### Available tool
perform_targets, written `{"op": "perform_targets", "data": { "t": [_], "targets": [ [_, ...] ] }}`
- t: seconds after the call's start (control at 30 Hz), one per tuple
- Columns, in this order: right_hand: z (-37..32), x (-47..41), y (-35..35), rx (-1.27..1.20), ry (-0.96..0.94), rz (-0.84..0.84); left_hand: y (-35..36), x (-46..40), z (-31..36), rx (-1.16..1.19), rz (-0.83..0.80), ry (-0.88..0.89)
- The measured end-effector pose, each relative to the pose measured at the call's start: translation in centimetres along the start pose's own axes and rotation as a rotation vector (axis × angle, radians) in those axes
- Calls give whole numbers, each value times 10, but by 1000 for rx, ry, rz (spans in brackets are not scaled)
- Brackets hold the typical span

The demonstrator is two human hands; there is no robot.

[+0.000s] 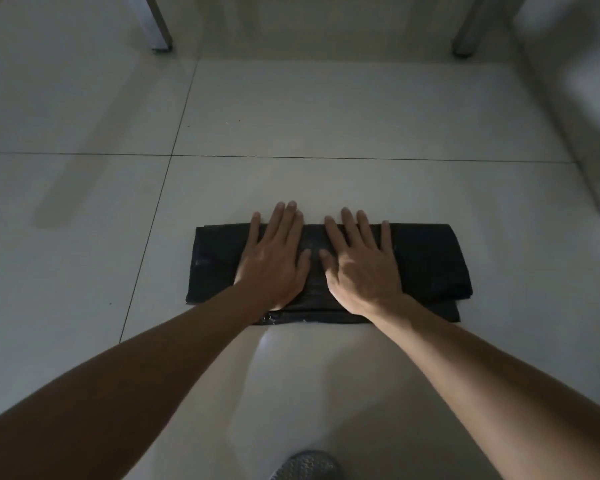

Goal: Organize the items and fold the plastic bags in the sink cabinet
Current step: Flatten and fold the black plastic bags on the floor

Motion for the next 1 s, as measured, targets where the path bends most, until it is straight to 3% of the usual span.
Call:
{"op": "perform_targets", "data": {
  "t": [0.2,0.4,0.53,0.73,1.0],
  "targets": [
    [53,13,-10,111,82,-5,9,26,-38,12,30,-116],
    [111,30,-19,73,247,-8,28,46,-78,79,-31,-238],
    [105,25,-33,83,325,25,15,44,-84,104,-40,-315],
    [0,9,-10,-28,-12,-24,-16,19,7,93,100,29],
    [77,26,-13,69,107,-24,18,38,-33,28,46,-26]
  ]
}}
Point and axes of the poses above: each hand's wrist, its own x-axis away from the middle knuckle, its own y-axis out of the palm, z = x × y, the point moved 9 cm from there along -x, towards the middle knuckle, and after that the axes turned 11 degrees about -x, right-handed, at the moved point
